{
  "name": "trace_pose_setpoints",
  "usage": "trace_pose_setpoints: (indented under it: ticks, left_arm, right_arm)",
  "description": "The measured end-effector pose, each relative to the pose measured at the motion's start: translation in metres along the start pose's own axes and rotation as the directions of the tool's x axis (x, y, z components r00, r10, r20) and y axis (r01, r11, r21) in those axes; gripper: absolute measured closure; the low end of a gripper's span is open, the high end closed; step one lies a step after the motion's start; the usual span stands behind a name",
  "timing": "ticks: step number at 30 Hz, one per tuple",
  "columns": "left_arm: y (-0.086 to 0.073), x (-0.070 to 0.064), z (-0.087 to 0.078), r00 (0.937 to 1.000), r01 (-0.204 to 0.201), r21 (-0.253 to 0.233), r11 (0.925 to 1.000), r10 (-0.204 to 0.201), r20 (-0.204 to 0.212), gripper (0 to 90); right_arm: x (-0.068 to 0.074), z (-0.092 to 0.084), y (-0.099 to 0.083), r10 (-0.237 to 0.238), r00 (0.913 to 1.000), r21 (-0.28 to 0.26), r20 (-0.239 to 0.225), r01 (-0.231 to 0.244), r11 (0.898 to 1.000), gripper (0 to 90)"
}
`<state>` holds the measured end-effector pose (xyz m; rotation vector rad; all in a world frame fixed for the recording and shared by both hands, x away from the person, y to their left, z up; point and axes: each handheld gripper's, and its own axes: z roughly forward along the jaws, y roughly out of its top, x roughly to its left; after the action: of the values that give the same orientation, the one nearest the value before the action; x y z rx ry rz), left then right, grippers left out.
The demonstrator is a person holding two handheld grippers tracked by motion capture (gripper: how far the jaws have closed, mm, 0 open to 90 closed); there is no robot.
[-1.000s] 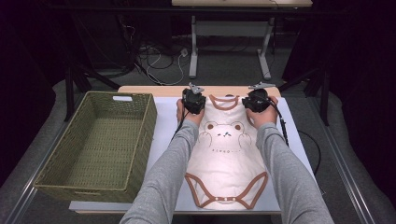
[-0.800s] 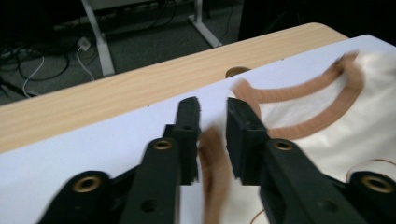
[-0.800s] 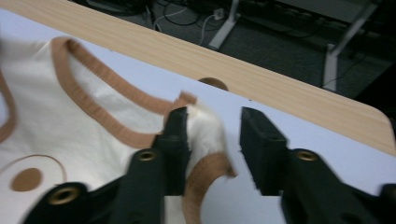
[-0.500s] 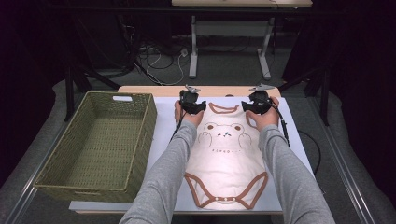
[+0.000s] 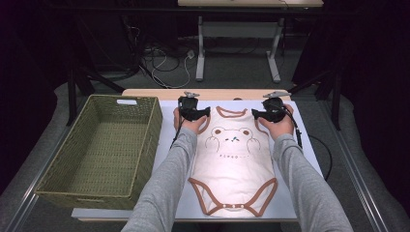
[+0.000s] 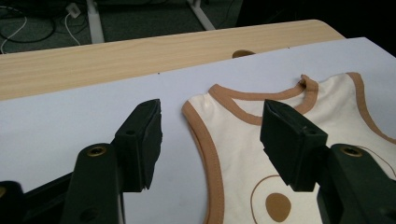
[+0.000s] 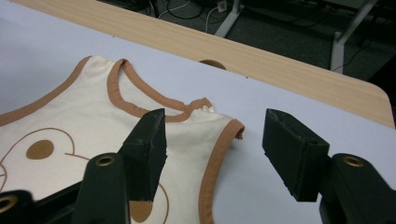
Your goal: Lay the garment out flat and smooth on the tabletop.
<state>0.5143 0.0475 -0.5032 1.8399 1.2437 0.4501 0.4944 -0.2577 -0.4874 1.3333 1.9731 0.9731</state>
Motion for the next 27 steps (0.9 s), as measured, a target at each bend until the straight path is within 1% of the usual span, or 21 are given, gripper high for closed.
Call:
trace_pose_setpoints:
  ticks: [3,5,6,7,8,9,11,13,15,17,19,20,21,22,23,25,26,27]
  left_arm:
    - [-0.002,0.002,-0.002,0.9996,0.023,-0.001,0.9997,-0.023,0.018,37.5]
    - [-0.004,0.003,-0.004,0.9989,0.032,-0.005,0.9995,-0.032,0.033,37.5]
    - [-0.005,0.004,-0.004,0.9985,0.036,-0.003,0.9993,-0.036,0.04,37.5]
    - [-0.006,0.004,-0.005,0.9981,0.044,-0.007,0.999,-0.043,0.044,37.4]
    - [-0.007,0.005,-0.006,0.9984,0.035,-0.003,0.9994,-0.035,0.045,37.4]
    - [-0.008,0.005,-0.007,0.9983,0.037,-0.003,0.9993,-0.037,0.045,37.4]
    - [-0.009,0.007,-0.008,0.9986,0.028,0.013,0.9995,-0.029,0.045,37.4]
    - [-0.011,0.009,-0.01,0.9977,0.041,0.013,0.9991,-0.042,0.053,37.4]
    - [-0.013,0.01,-0.012,0.9966,0.057,0.004,0.9984,-0.057,0.059,37.8]
    - [-0.015,0.012,-0.014,0.9967,0.053,0.0,0.9986,-0.053,0.061,37.8]
    - [-0.017,0.013,-0.015,0.9941,0.075,0.011,0.9971,-0.075,0.078,37.8]
    - [-0.018,0.014,-0.015,0.9931,0.083,0.012,0.9965,-0.084,0.082,37.7]
    - [-0.02,0.014,-0.015,0.9935,0.077,0.019,0.9969,-0.078,0.083,36.9]
    - [-0.021,0.015,-0.015,0.9925,0.083,0.022,0.9963,-0.084,0.089,34.8]
    - [-0.023,0.015,-0.015,0.9913,0.088,0.025,0.9958,-0.09,0.096,32.8]
    - [-0.027,0.016,-0.015,0.9891,0.103,0.024,0.9944,-0.104,0.104,27.8]
    - [-0.029,0.017,-0.015,0.9876,0.108,0.03,0.9937,-0.111,0.111,26.9]
    - [-0.03,0.018,-0.015,0.9863,0.114,0.039,0.9927,-0.118,0.115,26.3]
  right_arm:
    - [-0.003,-0.003,-0.005,0.017,0.9998,0.006,-0.007,-0.017,1.0,39.8]
    - [-0.005,-0.005,-0.008,0.031,0.9995,0.012,-0.002,-0.031,0.999,39.8]
    - [-0.006,-0.005,-0.01,0.03,0.9995,0.004,0.0,-0.03,1.0,39.8]
    - [-0.007,-0.006,-0.012,0.029,0.9996,0.007,-0.004,-0.029,1.0,39.7]
    - [-0.008,-0.006,-0.014,0.03,0.9995,0.006,-0.005,-0.03,1.0,38.8]
    - [-0.008,-0.006,-0.015,0.033,0.9995,0.007,-0.004,-0.033,0.999,36.5]
    - [-0.01,-0.005,-0.019,0.047,0.9987,0.01,-0.018,-0.047,0.999,34.4]
    - [-0.01,-0.006,-0.022,0.046,0.9988,0.004,-0.017,-0.046,0.999,33.6]
    - [-0.011,-0.006,-0.025,0.067,0.9974,0.006,-0.027,-0.067,0.998,33.3]
    - [-0.012,-0.006,-0.028,0.09,0.9953,0.027,-0.037,-0.089,0.996,29.7]
    - [-0.012,-0.006,-0.031,0.08,0.9964,0.026,-0.03,-0.079,0.997,29.6]
    - [-0.012,-0.006,-0.033,0.088,0.9955,0.033,-0.034,-0.087,0.996,28.6]
    - [-0.011,-0.006,-0.035,0.094,0.9944,0.033,-0.048,-0.092,0.995,27.1]
    - [-0.011,-0.005,-0.037,0.096,0.9943,0.034,-0.048,-0.094,0.995,26.0]
    - [-0.011,-0.005,-0.038,0.105,0.993,0.053,-0.054,-0.102,0.993,24.6]
    - [-0.01,-0.002,-0.04,0.111,0.9926,0.076,-0.05,-0.107,0.991,18.4]
    - [-0.01,-0.002,-0.041,0.123,0.9914,0.094,-0.046,-0.118,0.989,16.7]
    - [-0.01,-0.001,-0.042,0.134,0.9895,0.101,-0.053,-0.129,0.987,15.5]
